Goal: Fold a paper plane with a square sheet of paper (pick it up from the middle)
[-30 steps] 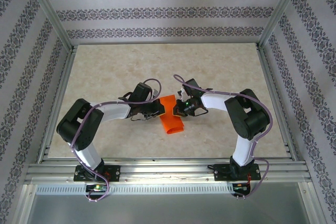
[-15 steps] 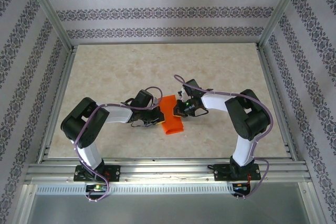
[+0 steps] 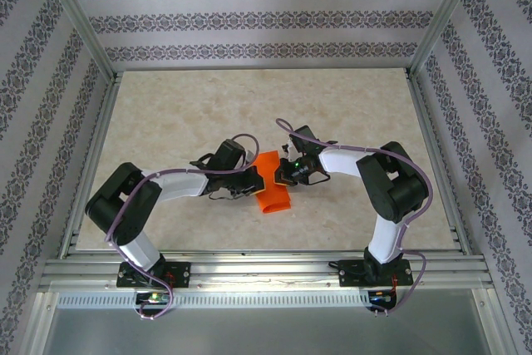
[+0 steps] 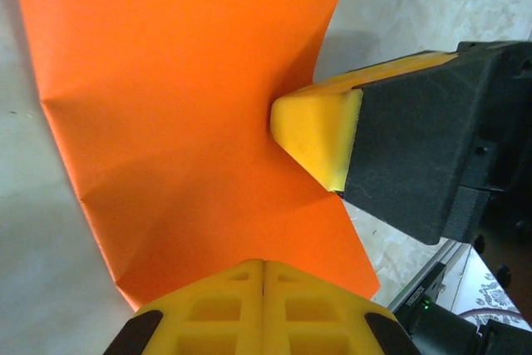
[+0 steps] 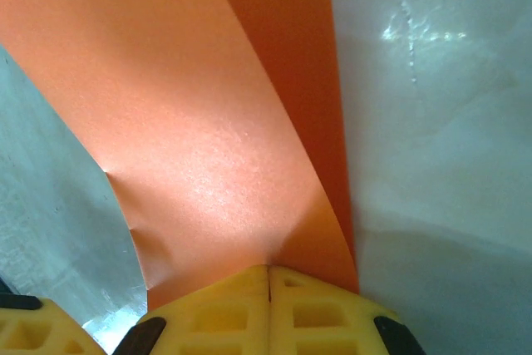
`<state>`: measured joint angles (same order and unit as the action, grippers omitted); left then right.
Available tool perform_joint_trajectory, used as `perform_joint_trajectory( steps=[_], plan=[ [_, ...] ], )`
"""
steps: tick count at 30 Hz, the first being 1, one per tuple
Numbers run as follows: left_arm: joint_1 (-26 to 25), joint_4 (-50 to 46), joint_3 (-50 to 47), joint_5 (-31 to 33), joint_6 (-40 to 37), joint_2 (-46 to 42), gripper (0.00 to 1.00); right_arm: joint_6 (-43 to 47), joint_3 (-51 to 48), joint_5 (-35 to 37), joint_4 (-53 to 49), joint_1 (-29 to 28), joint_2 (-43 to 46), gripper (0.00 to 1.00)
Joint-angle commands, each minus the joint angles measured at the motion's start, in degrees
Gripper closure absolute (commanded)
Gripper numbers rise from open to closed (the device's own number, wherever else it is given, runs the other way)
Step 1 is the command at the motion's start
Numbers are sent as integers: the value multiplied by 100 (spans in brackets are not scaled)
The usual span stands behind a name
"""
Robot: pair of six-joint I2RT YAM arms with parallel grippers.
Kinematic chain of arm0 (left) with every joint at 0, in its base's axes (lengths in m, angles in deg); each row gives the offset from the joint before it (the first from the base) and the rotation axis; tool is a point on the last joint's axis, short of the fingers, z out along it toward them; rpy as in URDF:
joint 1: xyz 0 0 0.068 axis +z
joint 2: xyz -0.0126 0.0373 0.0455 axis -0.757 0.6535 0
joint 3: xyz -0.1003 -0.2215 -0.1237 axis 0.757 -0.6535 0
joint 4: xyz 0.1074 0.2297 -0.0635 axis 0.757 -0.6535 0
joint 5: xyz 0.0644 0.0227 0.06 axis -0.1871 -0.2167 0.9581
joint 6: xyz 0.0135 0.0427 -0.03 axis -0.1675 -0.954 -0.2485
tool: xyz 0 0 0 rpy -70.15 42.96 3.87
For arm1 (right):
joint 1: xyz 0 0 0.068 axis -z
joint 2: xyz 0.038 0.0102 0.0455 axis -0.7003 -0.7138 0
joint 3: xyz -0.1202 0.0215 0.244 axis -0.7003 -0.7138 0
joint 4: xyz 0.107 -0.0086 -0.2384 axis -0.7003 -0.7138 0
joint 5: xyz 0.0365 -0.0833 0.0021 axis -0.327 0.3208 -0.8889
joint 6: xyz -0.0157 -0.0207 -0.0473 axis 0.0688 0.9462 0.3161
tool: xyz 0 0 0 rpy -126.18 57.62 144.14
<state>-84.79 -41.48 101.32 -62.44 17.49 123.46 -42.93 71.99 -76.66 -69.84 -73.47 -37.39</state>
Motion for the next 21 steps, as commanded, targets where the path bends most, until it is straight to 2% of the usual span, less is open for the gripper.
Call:
perform_joint_trajectory(
  steps=[1,7,12,18,21],
  plan=[
    [-130,-4,24,24,122,239,100,-73,-185,456,-403,10,-72,100],
    [-158,-253,-426,264,-79,300,100,-67,-238,455,-386,10,-72,100],
    [-158,78,-1012,322,30,126,100,-29,-211,497,-442,10,-56,100],
    [-167,84,-786,329,-170,-385,100,-29,-215,508,-460,27,-11,100],
    [-211,461,-694,160,-6,-464,100,-36,-230,517,-463,27,-1,100]
  ],
)
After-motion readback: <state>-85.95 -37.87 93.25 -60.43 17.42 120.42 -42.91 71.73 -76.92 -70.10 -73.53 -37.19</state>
